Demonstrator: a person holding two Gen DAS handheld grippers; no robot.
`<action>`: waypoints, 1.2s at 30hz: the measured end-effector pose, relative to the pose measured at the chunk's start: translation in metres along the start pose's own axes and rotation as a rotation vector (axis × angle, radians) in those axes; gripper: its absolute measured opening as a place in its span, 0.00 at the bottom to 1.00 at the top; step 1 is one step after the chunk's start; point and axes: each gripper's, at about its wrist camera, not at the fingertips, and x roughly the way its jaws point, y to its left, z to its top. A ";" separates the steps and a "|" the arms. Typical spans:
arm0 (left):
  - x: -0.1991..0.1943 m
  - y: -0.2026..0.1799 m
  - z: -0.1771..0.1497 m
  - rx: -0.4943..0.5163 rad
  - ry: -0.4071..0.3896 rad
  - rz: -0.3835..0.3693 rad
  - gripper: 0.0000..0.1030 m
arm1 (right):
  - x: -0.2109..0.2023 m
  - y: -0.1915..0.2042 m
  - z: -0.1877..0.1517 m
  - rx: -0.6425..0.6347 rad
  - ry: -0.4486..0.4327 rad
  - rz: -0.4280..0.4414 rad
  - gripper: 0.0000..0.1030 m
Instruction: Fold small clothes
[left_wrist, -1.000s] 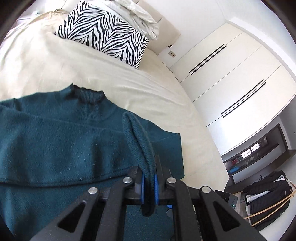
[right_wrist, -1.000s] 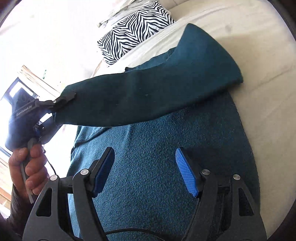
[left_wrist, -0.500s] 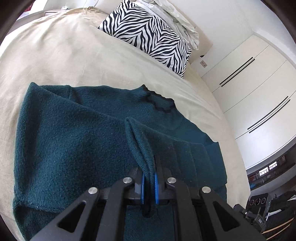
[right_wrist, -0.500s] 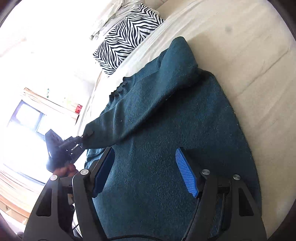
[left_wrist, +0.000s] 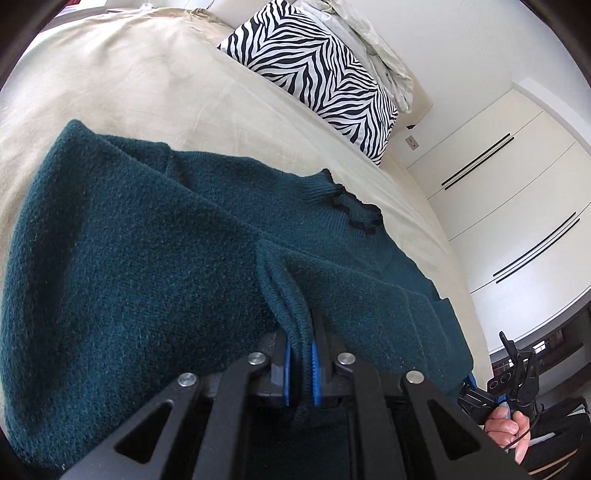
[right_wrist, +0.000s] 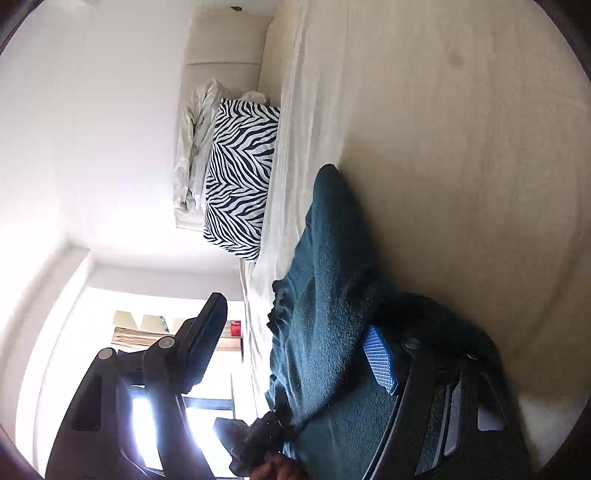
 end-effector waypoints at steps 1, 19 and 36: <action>0.000 0.001 -0.001 0.001 -0.003 -0.004 0.11 | -0.003 -0.003 0.000 -0.006 -0.014 0.000 0.64; -0.001 0.004 -0.006 0.009 -0.031 -0.031 0.11 | 0.009 0.051 0.027 -0.254 0.154 -0.126 0.64; 0.000 0.009 -0.009 0.006 -0.045 -0.059 0.12 | 0.101 0.019 0.065 -0.172 0.422 -0.117 0.63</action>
